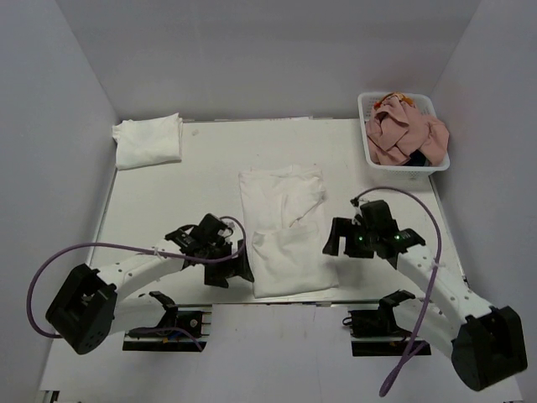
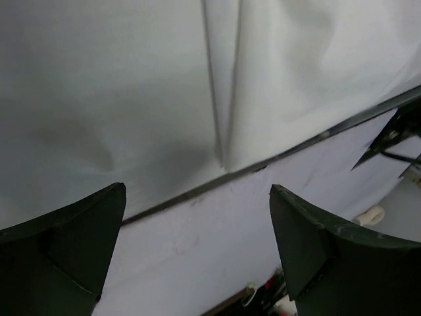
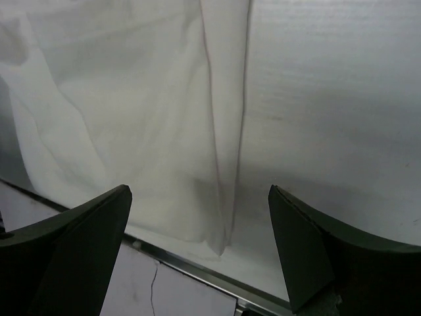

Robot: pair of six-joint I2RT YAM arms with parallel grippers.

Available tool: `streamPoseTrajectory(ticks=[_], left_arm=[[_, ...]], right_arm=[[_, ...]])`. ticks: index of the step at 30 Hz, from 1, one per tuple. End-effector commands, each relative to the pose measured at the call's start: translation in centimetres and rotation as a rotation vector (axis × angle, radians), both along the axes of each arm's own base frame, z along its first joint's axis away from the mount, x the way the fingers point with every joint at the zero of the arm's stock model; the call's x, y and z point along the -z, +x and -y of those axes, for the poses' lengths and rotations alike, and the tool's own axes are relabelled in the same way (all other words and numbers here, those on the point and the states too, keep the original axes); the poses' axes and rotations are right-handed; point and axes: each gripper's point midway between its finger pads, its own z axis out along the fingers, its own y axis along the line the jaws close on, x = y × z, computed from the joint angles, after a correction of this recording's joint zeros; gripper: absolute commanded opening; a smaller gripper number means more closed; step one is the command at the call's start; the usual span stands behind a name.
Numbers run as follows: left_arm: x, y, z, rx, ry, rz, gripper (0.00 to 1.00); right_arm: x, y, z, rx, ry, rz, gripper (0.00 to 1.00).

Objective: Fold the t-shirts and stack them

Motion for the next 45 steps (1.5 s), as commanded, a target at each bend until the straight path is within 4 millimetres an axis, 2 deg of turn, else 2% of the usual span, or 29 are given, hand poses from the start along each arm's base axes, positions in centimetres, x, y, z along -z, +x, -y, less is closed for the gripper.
streamPoseTrajectory(ticks=[1,4,7,9,10,11,13,15,16,17,19,20,21,22,23,28,29,30,31,35,40,43,44,45], left_arm=[[0.5,-3.2,0.5,0.014,-0.013,-0.09,0.99],[1.4,-4.4,1.5,0.056,-0.016,-0.101,0.94],[2.4,-4.2,2.2,0.085,0.056,-0.074,0.87],[3.0,-3.9,2.8,0.098,0.082,-0.062,0.84],[2.9,-3.7,3.7,0.118,0.074,-0.053,0.81],[3.7,-3.9,3.8,0.139,0.098,-0.067,0.79],[4.0,-4.3,4.2,0.16,0.108,-0.086,0.71],[4.4,-4.6,3.9,0.169,0.134,-0.09,0.6],[4.5,-4.8,3.8,0.166,0.149,-0.089,0.57],[4.5,-4.6,3.4,0.144,0.168,-0.08,0.5],[4.1,-4.6,3.5,0.135,0.165,-0.066,0.44],[4.0,-4.4,3.5,0.132,0.163,-0.053,0.41],[4.2,-4.6,3.2,0.124,0.171,-0.064,0.39],[4.0,-4.0,3.4,0.113,0.163,-0.03,0.39],[4.0,-3.9,3.3,0.11,0.169,-0.023,0.34],[3.9,-2.5,3.6,0.087,0.196,0.022,0.24],[3.9,-2.5,3.6,0.087,0.196,0.022,0.19],[4.0,-2.4,3.3,0.081,0.212,0.027,0.07],[3.8,-1.9,3.5,0.075,0.213,0.045,0.0],[2.7,-1.6,3.8,0.068,0.195,0.068,0.0],[-0.5,0.3,5.0,0.049,0.095,0.206,0.0],[-3.6,2.4,5.7,0.014,0.052,0.327,0.0],[-4.8,3.3,5.9,0.002,0.048,0.368,0.0],[-5.6,4.2,5.8,-0.013,0.063,0.409,0.0]], right_arm=[[1.6,-6.2,-0.1,-0.059,0.053,-0.2,0.9],[2.5,-8.3,-0.8,-0.092,0.114,-0.259,0.9],[3.2,-9.1,-0.6,-0.083,0.107,-0.293,0.9],[3.1,-9.0,-0.6,-0.058,0.115,-0.294,0.9],[3.3,-9.1,-0.7,-0.066,0.118,-0.293,0.9],[3.4,-9.2,-0.8,-0.07,0.121,-0.292,0.9],[3.6,-9.4,-1.1,-0.089,0.129,-0.303,0.9],[4.0,-9.5,-1.2,-0.095,0.129,-0.311,0.85],[4.2,-9.3,-1.3,-0.088,0.133,-0.308,0.82],[4.4,-9.2,-1.3,-0.084,0.133,-0.306,0.72],[4.5,-8.7,-1.4,-0.078,0.13,-0.284,0.58],[4.5,-8.4,-1.3,-0.071,0.126,-0.28,0.45],[4.7,-8.3,-1.2,-0.069,0.111,-0.274,0.4],[5.0,-8.1,-0.8,-0.061,0.088,-0.262,0.38],[5.1,-7.6,-0.9,-0.055,0.09,-0.244,0.32],[5.3,-7.0,-1.3,-0.061,0.096,-0.235,0.2],[5.5,-7.1,-1.1,-0.068,0.085,-0.24,0.16],[5.4,-6.9,-1.1,-0.063,0.085,-0.231,0.0],[5.3,-6.9,-1.2,-0.066,0.086,-0.23,0.0],[4.1,-6.4,-1.7,-0.101,0.11,-0.186,0.0],[1.4,-5.2,-2.3,-0.116,0.141,-0.1,0.0],[-0.9,-3.2,-2.7,-0.081,0.166,-0.011,0.0],[-2.6,-1.1,-3.1,-0.05,0.191,0.083,0.0],[-3.4,-0.5,-3.3,-0.038,0.207,0.111,0.0]])
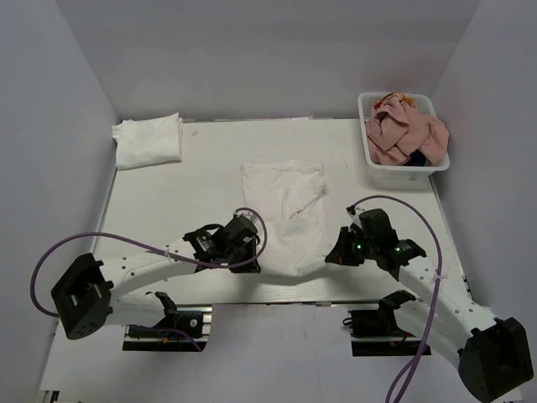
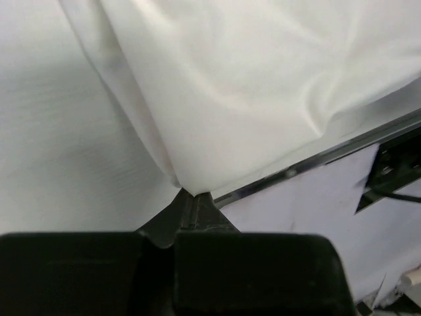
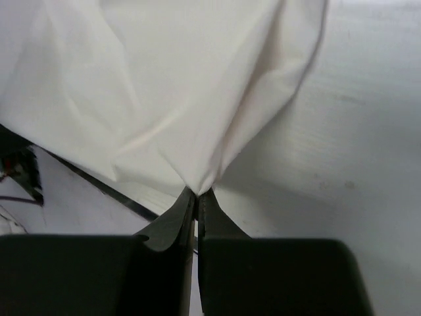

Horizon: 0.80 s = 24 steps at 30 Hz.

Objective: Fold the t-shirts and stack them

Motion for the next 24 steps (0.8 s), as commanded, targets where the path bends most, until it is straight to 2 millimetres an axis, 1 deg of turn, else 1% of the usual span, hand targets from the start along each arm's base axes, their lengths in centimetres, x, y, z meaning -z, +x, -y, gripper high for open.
streamPoseTrajectory(ticks=[1,2,3,4,5,6,7,8,9,10,11,12,14,15,16,17,18,19,20,21,22,23,24], left_arm=[[-4.5,4.2,0.4,-0.069,-0.017,0.192,0.0],[-6.3,5.3,0.8,-0.083,-0.027,0.243,0.0],[-7.1,6.6,0.1,-0.134,0.007,0.301,0.0],[-8.6,7.5,0.1,-0.161,0.01,0.337,0.0],[-9.3,8.1,-0.2,-0.184,0.018,0.365,0.0],[-10.2,9.4,-0.8,-0.236,0.035,0.414,0.0],[-11.8,10.0,-0.5,-0.256,0.012,0.445,0.0],[-12.4,10.9,-1.1,-0.293,0.035,0.471,0.0],[-12.8,11.5,-1.0,-0.301,0.048,0.491,0.0],[-14.1,12.3,-1.1,-0.328,0.048,0.512,0.0],[-14.4,13.1,-2.0,-0.357,0.09,0.532,0.0],[-14.9,13.8,-2.2,-0.362,0.104,0.551,0.0],[-15.4,15.1,-2.1,-0.371,0.13,0.562,0.0],[-15.5,16.0,-2.7,-0.385,0.155,0.574,0.0],[-16.1,16.7,-2.7,-0.394,0.154,0.582,0.0],[-15.5,17.5,-2.7,-0.402,0.176,0.57,0.0],[-15.5,18.5,-3.2,-0.42,0.189,0.575,0.0],[-15.8,19.1,-3.2,-0.417,0.191,0.576,0.0],[-15.9,19.8,-3.2,-0.42,0.188,0.576,0.0],[-15.5,20.6,-3.3,-0.433,0.196,0.573,0.0],[-15.6,21.3,-3.8,-0.432,0.203,0.569,0.0],[-15.8,22.0,-4.0,-0.442,0.201,0.58,0.0],[-16.7,22.7,-3.8,-0.446,0.172,0.597,0.0]], right_arm=[[-6.6,5.2,-1.6,0.085,0.106,0.225,0.0],[-7.9,6.6,-1.7,0.128,0.12,0.282,0.0],[-8.7,7.2,-1.7,0.146,0.129,0.303,0.0],[-10.0,8.1,-1.6,0.178,0.134,0.341,0.0],[-11.4,9.1,-1.4,0.212,0.135,0.385,0.0],[-12.0,9.7,-1.3,0.232,0.136,0.404,0.0],[-12.7,10.5,-1.0,0.264,0.127,0.429,0.0],[-14.1,11.5,-0.7,0.306,0.131,0.468,0.0],[-14.9,12.0,-0.7,0.312,0.131,0.483,0.0],[-14.9,12.9,-0.3,0.35,0.106,0.489,0.0],[-15.7,13.6,-0.2,0.364,0.102,0.509,0.0],[-16.5,14.1,-0.4,0.369,0.104,0.518,0.0],[-16.3,15.2,-0.4,0.385,0.079,0.514,0.0],[-17.5,16.0,-0.4,0.398,0.089,0.535,0.0],[-17.9,16.5,-0.3,0.413,0.084,0.548,0.0],[-18.1,17.2,-0.4,0.42,0.076,0.554,0.0],[-18.8,17.7,-0.5,0.424,0.08,0.568,0.0],[-19.0,18.1,-0.4,0.435,0.072,0.576,0.0],[-18.9,19.0,-0.5,0.44,0.056,0.576,0.0],[-18.9,19.3,-0.7,0.442,0.054,0.578,0.0],[-19.6,20.1,-0.7,0.452,0.058,0.592,0.0],[-19.2,20.7,-0.9,0.449,0.048,0.595,0.0],[-18.7,21.4,-1.0,0.451,0.038,0.583,0.0]])
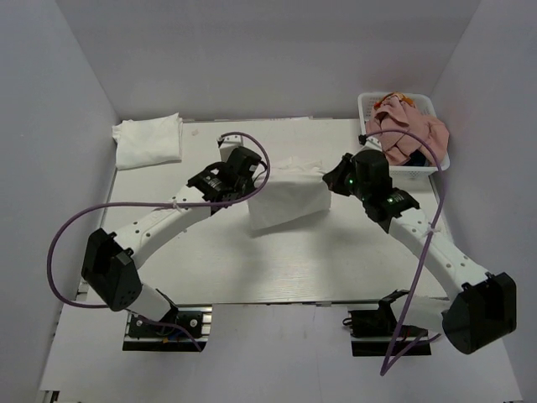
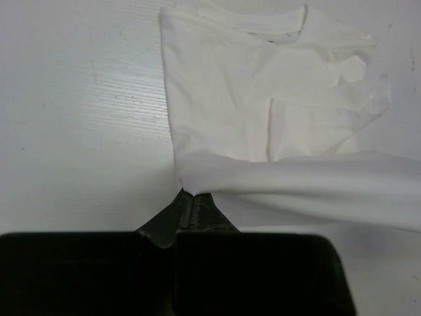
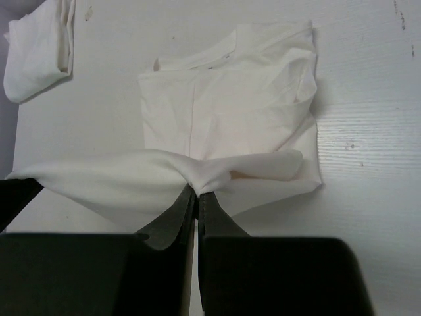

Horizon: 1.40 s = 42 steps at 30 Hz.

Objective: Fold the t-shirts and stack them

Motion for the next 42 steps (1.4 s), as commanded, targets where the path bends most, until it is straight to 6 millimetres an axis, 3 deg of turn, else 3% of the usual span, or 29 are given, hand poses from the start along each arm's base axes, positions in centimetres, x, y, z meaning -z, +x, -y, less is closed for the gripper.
streamPoseTrajectory(ticks=[1,3,4,5,6,8,12,13,15,16,18,20,21,24,25,26,27,30,31,32,35,36,37,38,39,40,41,42], left_arm=[[-2.3,2.7,-1.1,0.005,0.002,0.064,0.0],[-2.9,4.0,-0.8,0.03,-0.007,0.086,0.0],[-3.0,4.8,-0.5,0.064,-0.006,0.095,0.0],[-1.8,5.3,-0.2,0.074,0.021,0.073,0.0],[-2.5,6.4,-0.2,0.06,0.013,0.086,0.0],[-1.3,7.7,0.0,0.073,0.052,0.055,0.0],[-1.2,9.5,-0.6,0.076,0.062,0.062,0.0],[-0.8,10.2,-0.6,0.086,0.056,0.056,0.0],[-1.4,11.5,-1.0,0.077,0.049,0.073,0.0],[-1.2,11.7,-0.7,0.092,0.05,0.07,0.0],[-0.3,13.3,-1.1,0.089,0.051,0.053,0.0],[-0.1,14.3,-1.0,0.099,0.046,0.051,0.0],[1.3,15.0,-1.2,0.106,0.053,0.025,0.0],[2.4,16.2,-1.3,0.094,0.057,0.016,0.0],[3.8,16.5,-1.6,0.092,0.061,-0.012,0.0],[3.9,17.0,-1.3,0.092,0.058,-0.004,0.0],[4.3,17.5,-1.5,0.093,0.046,-0.002,0.0],[5.6,19.3,-0.8,0.11,0.034,0.0,0.0],[5.9,20.1,-1.1,0.1,0.031,0.005,0.0],[5.5,20.9,-0.8,0.105,0.03,0.027,0.0],[6.5,23.3,-0.3,0.127,-0.001,0.057,0.0],[8.1,23.7,-0.1,0.127,0.005,0.037,0.0],[7.3,24.8,-0.3,0.118,-0.002,0.061,0.0],[7.5,25.2,-0.5,0.118,-0.008,0.056,0.06],[7.7,25.4,-0.5,0.118,-0.006,0.051,0.15],[7.5,25.6,-0.4,0.118,-0.006,0.048,0.42],[7.5,25.8,-0.9,0.109,-0.005,0.048,0.55],[7.7,25.7,-1.0,0.109,-0.003,0.039,0.66]], right_arm=[[-4.4,3.6,0.2,0.067,0.019,0.135,0.0],[-3.5,4.6,0.0,0.069,0.003,0.12,0.0],[-4.2,5.0,0.0,0.076,0.01,0.133,0.0],[-4.1,5.4,0.2,0.083,0.007,0.134,0.0],[-3.5,6.1,0.1,0.092,-0.004,0.124,0.0],[-3.6,7.1,0.2,0.107,-0.018,0.126,0.0],[-2.9,9.2,0.6,0.134,-0.05,0.111,0.0],[-1.5,9.9,0.8,0.14,-0.068,0.081,0.0],[-2.2,10.9,0.9,0.151,-0.059,0.092,0.0],[-1.4,11.6,0.7,0.148,-0.069,0.076,0.0],[-1.8,12.5,0.5,0.139,-0.062,0.081,0.0],[-0.5,13.6,0.2,0.126,-0.068,0.053,0.0],[-0.5,14.4,0.2,0.131,-0.066,0.046,0.0],[1.1,16.1,0.2,0.124,-0.077,0.02,0.0],[1.4,16.5,0.2,0.12,-0.085,0.016,0.0],[3.5,17.0,0.2,0.12,-0.098,-0.023,0.0],[2.4,18.0,0.1,0.126,-0.088,0.0,0.0],[4.7,19.5,0.2,0.143,-0.09,-0.047,0.0],[3.8,20.5,0.4,0.159,-0.073,-0.031,0.0],[5.3,20.9,0.6,0.172,-0.081,-0.06,0.0],[7.0,23.0,1.9,0.256,-0.093,-0.075,0.0],[9.9,23.5,2.2,0.266,-0.115,-0.118,0.0],[8.6,24.6,2.4,0.277,-0.106,-0.103,0.0],[8.7,25.2,2.8,0.286,-0.107,-0.107,0.0],[9.8,26.3,2.6,0.287,-0.113,-0.12,0.03],[9.2,26.8,2.4,0.269,-0.105,-0.128,0.26],[9.3,27.0,2.4,0.245,-0.114,-0.13,0.45],[9.3,27.2,1.6,0.214,-0.107,-0.121,0.71]])
